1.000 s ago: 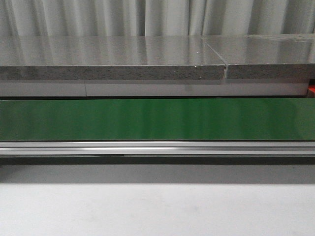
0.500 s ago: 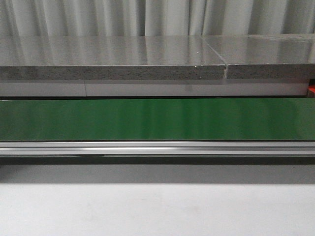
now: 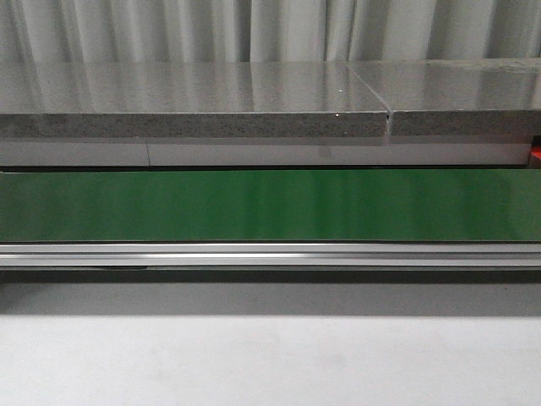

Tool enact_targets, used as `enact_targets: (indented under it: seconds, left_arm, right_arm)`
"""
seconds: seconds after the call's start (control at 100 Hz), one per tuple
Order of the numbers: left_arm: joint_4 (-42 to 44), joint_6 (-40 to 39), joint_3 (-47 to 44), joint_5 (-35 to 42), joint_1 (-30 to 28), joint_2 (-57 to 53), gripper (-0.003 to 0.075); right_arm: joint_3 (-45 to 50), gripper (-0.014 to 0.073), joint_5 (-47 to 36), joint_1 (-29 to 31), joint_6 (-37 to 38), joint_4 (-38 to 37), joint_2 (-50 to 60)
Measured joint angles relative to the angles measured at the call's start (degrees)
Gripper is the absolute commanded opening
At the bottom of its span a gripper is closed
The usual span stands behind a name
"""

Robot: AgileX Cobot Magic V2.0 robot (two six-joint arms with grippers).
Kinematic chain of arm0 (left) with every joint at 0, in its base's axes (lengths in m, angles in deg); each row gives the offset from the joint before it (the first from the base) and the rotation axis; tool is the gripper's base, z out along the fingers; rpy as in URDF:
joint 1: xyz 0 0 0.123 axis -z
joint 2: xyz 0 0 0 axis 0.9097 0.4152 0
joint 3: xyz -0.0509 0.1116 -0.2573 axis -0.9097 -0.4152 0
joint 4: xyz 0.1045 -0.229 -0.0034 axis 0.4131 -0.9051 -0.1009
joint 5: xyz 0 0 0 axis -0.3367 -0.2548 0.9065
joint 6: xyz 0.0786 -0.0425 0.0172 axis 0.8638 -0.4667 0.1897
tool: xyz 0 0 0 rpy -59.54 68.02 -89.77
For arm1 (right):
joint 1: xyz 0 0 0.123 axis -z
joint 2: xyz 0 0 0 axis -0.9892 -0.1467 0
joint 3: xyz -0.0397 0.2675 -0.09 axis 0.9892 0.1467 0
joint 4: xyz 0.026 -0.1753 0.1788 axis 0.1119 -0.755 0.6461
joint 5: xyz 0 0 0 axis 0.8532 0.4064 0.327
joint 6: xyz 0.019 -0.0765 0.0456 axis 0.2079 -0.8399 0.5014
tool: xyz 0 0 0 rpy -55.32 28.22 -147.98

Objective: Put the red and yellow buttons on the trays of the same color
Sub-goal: 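Lower the left gripper onto another red button and grasp it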

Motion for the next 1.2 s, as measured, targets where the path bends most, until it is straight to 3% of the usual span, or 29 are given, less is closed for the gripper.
enact_targets:
  seconds: [0.35,0.62,0.93,1.2]
  left_arm:
    - [0.1,0.0,-1.4,-5.7,0.4,-14.7,0.0030]
    - [0.4,0.6,-12.0,-4.9,4.9,-23.8,0.0030]
    - [0.4,2.3,-20.2,0.6,10.7,-24.5,0.0030]
    - [0.4,2.4,-23.1,3.3,11.4,-23.9,0.0033]
  right_arm:
    - [0.0,-0.0069,0.0,0.0,0.0,0.0,0.0]
    - [0.0,-0.0069,0.0,0.0,0.0,0.0,0.0]
    - [0.0,-0.0069,0.0,0.0,-0.1,0.0,0.0]
    - [0.0,-0.0069,0.0,0.0,-0.1,0.0,0.0]
